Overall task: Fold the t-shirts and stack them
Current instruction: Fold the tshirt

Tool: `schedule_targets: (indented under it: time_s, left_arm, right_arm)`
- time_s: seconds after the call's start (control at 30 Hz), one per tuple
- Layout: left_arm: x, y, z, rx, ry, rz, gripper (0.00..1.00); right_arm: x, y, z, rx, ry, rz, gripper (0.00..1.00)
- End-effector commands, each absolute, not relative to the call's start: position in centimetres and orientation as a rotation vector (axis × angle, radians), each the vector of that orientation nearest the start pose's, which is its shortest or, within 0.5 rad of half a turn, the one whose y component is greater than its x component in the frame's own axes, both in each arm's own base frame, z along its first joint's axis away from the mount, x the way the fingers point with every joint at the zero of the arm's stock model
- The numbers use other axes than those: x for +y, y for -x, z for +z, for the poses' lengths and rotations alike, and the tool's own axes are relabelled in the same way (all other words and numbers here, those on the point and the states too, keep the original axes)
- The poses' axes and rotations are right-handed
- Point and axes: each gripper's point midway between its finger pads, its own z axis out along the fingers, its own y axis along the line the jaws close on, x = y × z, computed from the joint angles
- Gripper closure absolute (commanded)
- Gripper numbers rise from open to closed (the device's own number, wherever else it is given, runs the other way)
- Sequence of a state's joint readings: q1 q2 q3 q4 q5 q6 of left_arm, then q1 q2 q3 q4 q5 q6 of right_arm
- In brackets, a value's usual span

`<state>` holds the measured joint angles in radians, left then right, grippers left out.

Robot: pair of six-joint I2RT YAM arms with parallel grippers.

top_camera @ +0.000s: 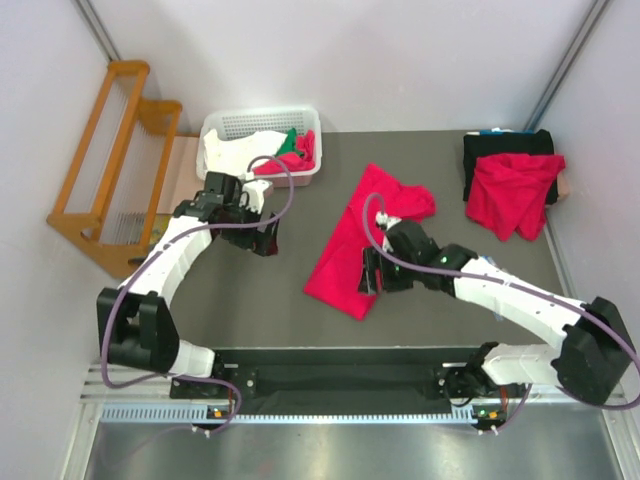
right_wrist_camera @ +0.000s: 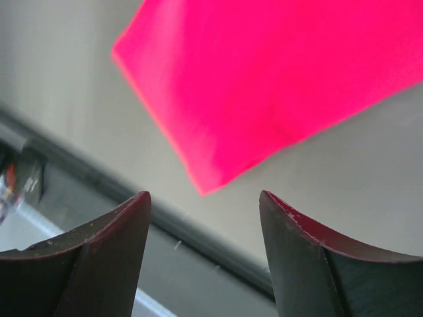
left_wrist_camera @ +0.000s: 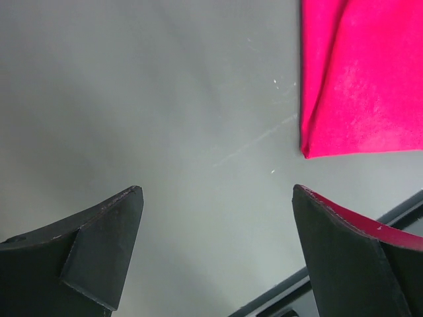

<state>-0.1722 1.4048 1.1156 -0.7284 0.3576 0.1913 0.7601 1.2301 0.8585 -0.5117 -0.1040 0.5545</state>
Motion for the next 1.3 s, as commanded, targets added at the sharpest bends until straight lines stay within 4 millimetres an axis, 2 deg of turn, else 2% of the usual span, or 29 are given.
schedule_targets:
  time_s: [0.0,0.03,0.13,0.17,0.37,0.6,1.03,1.27]
  left_arm:
    - [-13.6,-30.6,12.2,2.521,-0.640,-0.592,0.01]
    - [-14.1,-30.3,11.7,2.530,-0.659,-0.619,0.01]
    - [-15.8,-29.7,9.9,2.565,-0.726,-0.663,0.01]
    - [-16.6,-29.3,9.0,2.590,-0.755,-0.689,0.01]
    - [-20.0,-27.9,6.9,2.629,-0.907,-0.707,0.01]
    - [-22.4,-27.8,6.4,2.615,-0.957,-0.764,0.01]
    - [-24.0,-26.0,4.4,2.669,-1.018,-0.808,0.02]
    - [-24.5,-25.6,4.2,2.650,-1.011,-0.839,0.12]
  right_arm:
    - [27.6,-15.6,12.5,2.575,0.293,0.946,0.34]
    - [28.1,-14.6,12.2,2.590,0.315,0.958,0.35]
    - [28.5,-14.0,11.5,2.611,0.326,0.947,0.35]
    - [28.6,-14.0,11.2,2.621,0.325,0.940,0.35]
    - [28.8,-14.1,9.8,2.661,0.339,0.890,0.38]
    - [28.3,-14.5,7.8,2.707,0.364,0.790,0.40]
    - [28.2,-15.0,5.6,2.747,0.392,0.720,0.45]
    - [28.2,-15.9,5.3,2.742,0.372,0.704,0.53]
